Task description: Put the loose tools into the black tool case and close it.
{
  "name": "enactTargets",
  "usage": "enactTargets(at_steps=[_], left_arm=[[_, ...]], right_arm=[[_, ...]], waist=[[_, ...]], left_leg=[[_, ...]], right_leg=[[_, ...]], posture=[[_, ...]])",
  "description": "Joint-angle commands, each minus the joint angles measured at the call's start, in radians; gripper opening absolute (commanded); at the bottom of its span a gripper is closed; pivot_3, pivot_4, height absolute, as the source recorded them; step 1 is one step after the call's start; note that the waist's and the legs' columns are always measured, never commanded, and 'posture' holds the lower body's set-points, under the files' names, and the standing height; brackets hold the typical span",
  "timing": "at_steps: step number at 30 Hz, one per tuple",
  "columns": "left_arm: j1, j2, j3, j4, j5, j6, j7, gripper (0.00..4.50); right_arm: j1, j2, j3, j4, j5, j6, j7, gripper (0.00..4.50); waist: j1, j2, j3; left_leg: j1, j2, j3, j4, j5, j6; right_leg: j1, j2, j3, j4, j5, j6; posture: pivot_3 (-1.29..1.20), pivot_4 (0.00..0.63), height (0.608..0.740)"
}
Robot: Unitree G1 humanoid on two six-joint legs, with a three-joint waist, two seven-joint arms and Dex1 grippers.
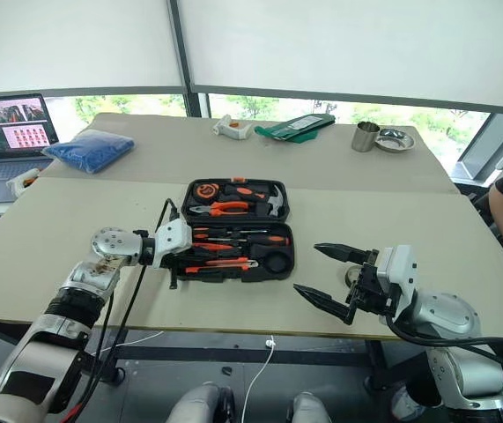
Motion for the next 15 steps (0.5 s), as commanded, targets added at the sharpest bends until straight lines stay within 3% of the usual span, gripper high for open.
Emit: enactTargets(at_steps=[1,11,14,15], left_arm=[[0.050,-0.043,-0.041,0.066,0.018,-0.011,0.000,0.03],[0.037,-0.046,0.170,0.073,-0.212,-0.123,-0.066,0.03],[0.057,-0.018,0.252,-0.024,-0.349,-0.053,-0.153,0.62],[0.068,-0.004,0.272,-0.064,-0.387,-0.015,-0.173,1.08]], right_arm=[[-0.019,0.008,-0.006,-0.022,0.012,0.006,-0.019,4.50],[0.060,-0.017,-0.117,-0.011,-0.001,-0.031,-0.043,4.50],[0.116,-0.024,-0.209,0.001,-0.003,-0.055,-0.050,4.50],[0.138,-0.024,-0.237,0.003,-0.002,-0.062,-0.051,4.50]], waist=[[0.006,0.004,-0.002],[-0.009,0.002,-0.001],[-0.013,-0.001,0.000],[-0.013,-0.001,0.001]], left_leg=[[0.000,0.000,0.000,0.000,0.000,0.000],[-0.004,-0.001,0.001,-0.002,-0.002,0.002],[-0.004,0.000,0.001,-0.002,-0.002,0.002],[-0.004,0.000,0.001,-0.002,-0.002,0.002]], right_leg=[[0.000,0.000,0.000,0.000,0.000,0.000],[-0.004,0.000,0.001,-0.001,-0.001,0.001],[-0.004,0.002,0.001,0.000,-0.001,0.000],[-0.004,0.002,0.001,0.000,-0.001,0.000]], posture=[[0.00,0.150,0.740],[0.00,0.150,0.740],[0.00,0.150,0.740],[0.00,0.150,0.740]])
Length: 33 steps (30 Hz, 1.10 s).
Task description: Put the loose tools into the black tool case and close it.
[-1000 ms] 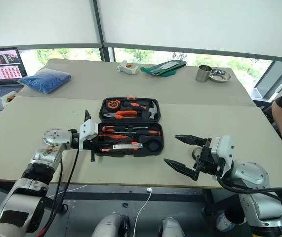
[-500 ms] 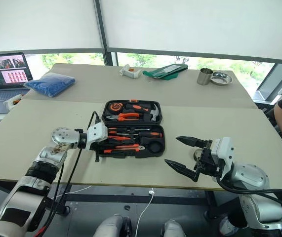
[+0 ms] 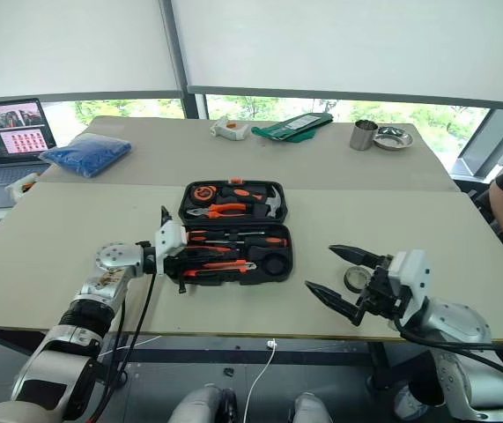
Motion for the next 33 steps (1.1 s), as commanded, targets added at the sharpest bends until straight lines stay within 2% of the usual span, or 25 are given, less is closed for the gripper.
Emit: enactTargets(at_steps=[1,6,8,9,10,15,18,20,25,30,33], left_arm=[[0.036,0.073,0.108,-0.168,-0.171,0.110,-0.084,1.37],[0.185,0.192,0.187,-0.373,-0.266,0.264,-0.093,3.30],[0.272,0.242,0.221,-0.420,-0.280,0.290,-0.099,3.83],[0.306,0.260,0.234,-0.434,-0.282,0.295,-0.101,4.35],[0.338,0.277,0.248,-0.441,-0.286,0.302,-0.100,4.46],[0.446,0.313,0.321,-0.415,-0.293,0.288,-0.091,4.46],[0.504,0.318,0.332,-0.452,-0.296,0.291,-0.097,4.46],[0.517,0.313,0.333,-0.476,-0.303,0.298,-0.093,4.46],[0.493,0.258,0.282,-0.614,-0.347,0.335,-0.068,4.46],[0.465,0.211,0.214,-0.720,-0.372,0.395,-0.042,4.46],[0.458,0.195,0.168,-0.753,-0.357,0.393,-0.046,4.46]], right_arm=[[0.080,-0.015,-0.141,-0.002,-0.001,-0.055,-0.006,4.50],[0.235,0.018,-0.256,0.015,-0.017,-0.117,-0.001,4.50],[0.294,0.046,-0.286,0.027,-0.033,-0.152,-0.012,4.50],[0.313,0.059,-0.294,0.031,-0.041,-0.168,-0.018,4.50],[0.332,0.074,-0.300,0.041,-0.052,-0.187,-0.022,4.50],[0.392,0.137,-0.322,0.098,-0.076,-0.247,-0.053,4.50],[0.398,0.128,-0.312,0.093,-0.080,-0.239,-0.060,4.50],[0.386,0.110,-0.304,0.079,-0.076,-0.218,-0.072,4.50],[0.195,-0.104,-0.178,-0.011,-0.082,0.086,-0.135,4.50],[-0.022,-0.310,0.024,0.013,-0.104,0.374,-0.088,4.50],[-0.132,-0.378,0.172,0.079,-0.194,0.416,-0.050,4.50]], waist=[[0.000,-0.002,0.001],[-0.001,-0.001,0.001],[-0.003,-0.001,0.001],[-0.006,-0.001,0.002],[-0.008,-0.001,0.002],[-0.010,0.000,0.002],[-0.015,0.003,0.002],[-0.018,0.003,0.002],[-0.025,0.004,0.002],[-0.025,0.003,0.003],[-0.019,0.002,0.003]], left_leg=[[0.000,0.000,0.000,0.000,0.000,0.000],[0.001,0.000,0.000,0.000,0.000,0.000],[0.002,0.001,0.000,0.000,0.000,-0.001],[0.002,0.001,0.000,-0.001,0.000,-0.001],[0.002,0.001,0.000,-0.002,-0.001,-0.001],[0.001,0.002,-0.001,-0.007,-0.001,-0.001],[0.000,0.002,0.002,-0.024,-0.001,-0.002],[0.000,0.002,0.005,-0.027,-0.001,-0.002],[0.001,0.001,0.007,-0.027,0.000,-0.003],[0.004,0.000,0.007,-0.025,0.002,-0.005],[0.004,-0.001,0.006,-0.021,0.002,-0.005]], right_leg=[[0.000,0.000,0.000,0.000,0.000,0.000],[-0.001,0.000,0.000,-0.001,0.000,0.000],[0.000,-0.001,0.001,-0.001,0.000,0.000],[-0.001,-0.001,0.001,-0.001,0.000,0.000],[-0.001,-0.001,0.001,-0.001,-0.001,0.000],[-0.003,-0.002,0.002,-0.005,-0.001,0.000],[-0.004,-0.001,0.004,-0.017,0.000,0.000],[-0.005,-0.001,0.006,-0.016,0.000,0.000],[-0.010,-0.003,0.008,-0.017,0.000,0.000],[-0.010,-0.002,0.006,-0.015,0.001,-0.001],[-0.008,-0.002,0.004,-0.014,0.001,-0.002]], posture=[[0.00,0.150,0.740],[0.00,0.150,0.740],[0.00,0.150,0.740],[0.00,0.150,0.740],[0.00,0.150,0.740],[0.00,0.150,0.740],[0.00,0.150,0.740],[0.00,0.150,0.740],[0.00,0.150,0.740],[0.00,0.150,0.740],[0.00,0.150,0.740]])
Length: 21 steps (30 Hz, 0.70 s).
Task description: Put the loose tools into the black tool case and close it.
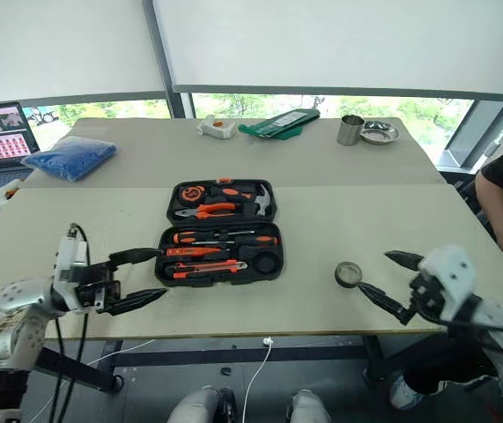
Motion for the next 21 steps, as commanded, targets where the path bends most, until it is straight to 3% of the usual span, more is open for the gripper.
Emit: enactTargets(at_steps=[1,5,9,18,19,21], left_arm=[[-0.016,-0.014,-0.043,-0.061,-0.005,0.002,0.000,4.46],[-0.018,-0.014,-0.067,-0.071,0.002,-0.011,-0.006,4.46],[-0.007,-0.005,-0.068,-0.079,0.001,-0.014,-0.008,4.50],[-0.001,-0.006,-0.059,-0.081,-0.001,-0.040,-0.017,4.50],[0.001,-0.006,-0.058,-0.080,-0.001,-0.042,-0.018,4.50],[0.011,-0.005,-0.049,-0.076,-0.001,-0.048,-0.011,4.50]], right_arm=[[-0.114,-0.044,0.144,0.070,-0.096,0.063,0.036,4.50],[-0.209,-0.037,0.258,0.135,-0.159,0.081,0.062,4.50],[-0.255,-0.020,0.324,0.174,-0.200,0.074,0.086,3.46],[-0.298,-0.010,0.317,0.187,-0.224,-0.007,0.150,0.28],[-0.310,-0.008,0.310,0.184,-0.218,-0.015,0.159,0.04],[-0.372,0.028,0.288,0.153,-0.140,0.018,0.195,0.04]], waist=[[0.004,0.000,0.000],[0.003,-0.001,0.001],[0.002,-0.003,0.002],[0.002,-0.004,0.003],[0.001,-0.004,0.003],[-0.003,-0.004,0.003]], left_leg=[[-0.001,0.000,0.000,0.000,-0.001,0.000],[-0.003,-0.002,0.000,0.006,-0.007,0.003],[-0.003,-0.002,0.000,0.008,-0.008,0.004],[-0.002,0.001,0.000,0.014,-0.008,0.002],[-0.002,0.001,0.000,0.014,-0.008,0.002],[-0.002,0.001,0.000,0.014,-0.008,0.001]], right_leg=[[0.000,0.000,-0.001,-0.001,-0.001,0.000],[0.006,0.000,-0.001,-0.001,-0.002,0.000],[0.006,0.000,-0.001,-0.001,-0.003,0.003],[0.004,0.000,-0.002,0.002,-0.003,0.005],[0.004,0.000,-0.002,0.002,-0.003,0.005],[0.004,0.000,-0.002,0.002,-0.003,0.005]], posture=[[0.00,0.150,0.740],[0.00,0.150,0.740],[0.00,0.150,0.740],[0.00,0.150,0.740],[0.00,0.150,0.740],[0.00,0.150,0.740]])
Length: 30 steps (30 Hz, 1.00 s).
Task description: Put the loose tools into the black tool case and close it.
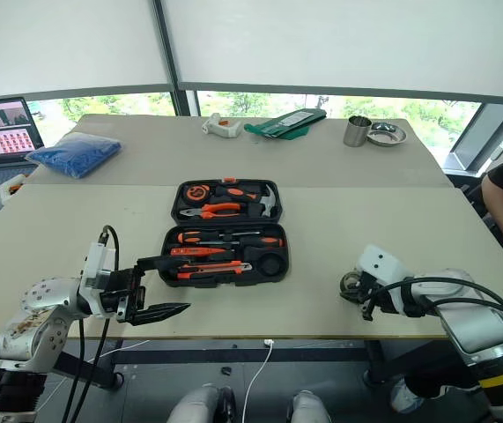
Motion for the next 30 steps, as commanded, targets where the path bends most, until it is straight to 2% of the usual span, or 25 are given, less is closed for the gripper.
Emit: enactTargets(at_steps=[1,8,14,18,23,25,26,30], left_arm=[[0.013,0.008,0.031,-0.026,-0.008,-0.026,0.008,4.50],[0.055,-0.002,0.063,-0.013,0.008,-0.061,0.061,4.50],[0.075,0.006,0.073,-0.010,0.013,-0.071,0.080,4.50],[0.088,0.007,0.078,-0.022,0.014,-0.076,0.085,4.50],[0.102,0.015,0.087,-0.025,0.017,-0.084,0.090,4.50],[0.101,0.019,0.092,-0.017,0.021,-0.089,0.090,4.50],[0.098,0.021,0.095,-0.013,0.022,-0.092,0.090,4.50],[0.079,0.027,0.110,-0.002,0.032,-0.077,0.121,4.50]], right_arm=[[-0.119,0.062,-0.065,-0.068,0.128,0.040,0.059,0.04],[-0.390,0.263,0.070,-0.069,0.196,0.261,0.044,0.04],[-0.464,0.374,0.187,0.047,0.119,0.312,-0.001,0.04],[-0.466,0.367,0.248,0.110,0.044,0.285,-0.004,0.04],[-0.468,0.351,0.264,0.123,-0.005,0.281,-0.002,0.04],[-0.468,0.346,0.275,0.118,-0.015,0.281,0.014,0.81],[-0.472,0.354,0.267,0.114,-0.009,0.291,0.014,0.99],[-0.485,0.349,0.224,0.064,0.039,0.304,0.053,2.31]], waist=[[-0.005,-0.001,0.000],[-0.012,-0.004,0.003],[0.001,-0.004,0.003],[0.000,-0.004,0.003],[-0.001,-0.004,0.003],[0.001,-0.004,0.003],[0.001,-0.004,0.003],[-0.001,-0.004,0.003]], left_leg=[[0.000,0.001,0.000,0.000,0.000,0.000],[0.000,0.002,-0.001,0.001,0.002,-0.002],[-0.002,0.001,0.001,0.001,0.002,-0.003],[-0.010,0.001,0.001,0.004,0.002,-0.003],[-0.011,0.002,0.001,0.006,0.002,-0.003],[-0.011,0.002,0.001,0.006,0.002,-0.003],[-0.011,0.002,0.001,0.006,0.002,-0.003],[-0.011,0.002,0.001,0.006,0.002,-0.003]], right_leg=[[0.000,0.000,0.000,0.000,0.001,0.000],[-0.003,0.001,0.000,0.011,0.001,-0.005],[-0.011,-0.001,0.000,0.011,0.001,-0.006],[-0.017,-0.001,-0.001,0.012,0.003,-0.006],[-0.017,0.000,-0.001,0.013,0.006,-0.010],[-0.017,0.000,-0.002,0.013,0.006,-0.009],[-0.017,0.000,-0.002,0.013,0.005,-0.008],[-0.017,0.000,-0.002,0.012,0.004,-0.006]], posture=[[0.00,0.150,0.740],[0.00,0.150,0.740],[0.00,0.150,0.740],[0.00,0.150,0.740],[0.00,0.150,0.740],[0.00,0.150,0.740],[0.00,0.150,0.740],[0.00,0.150,0.740]])
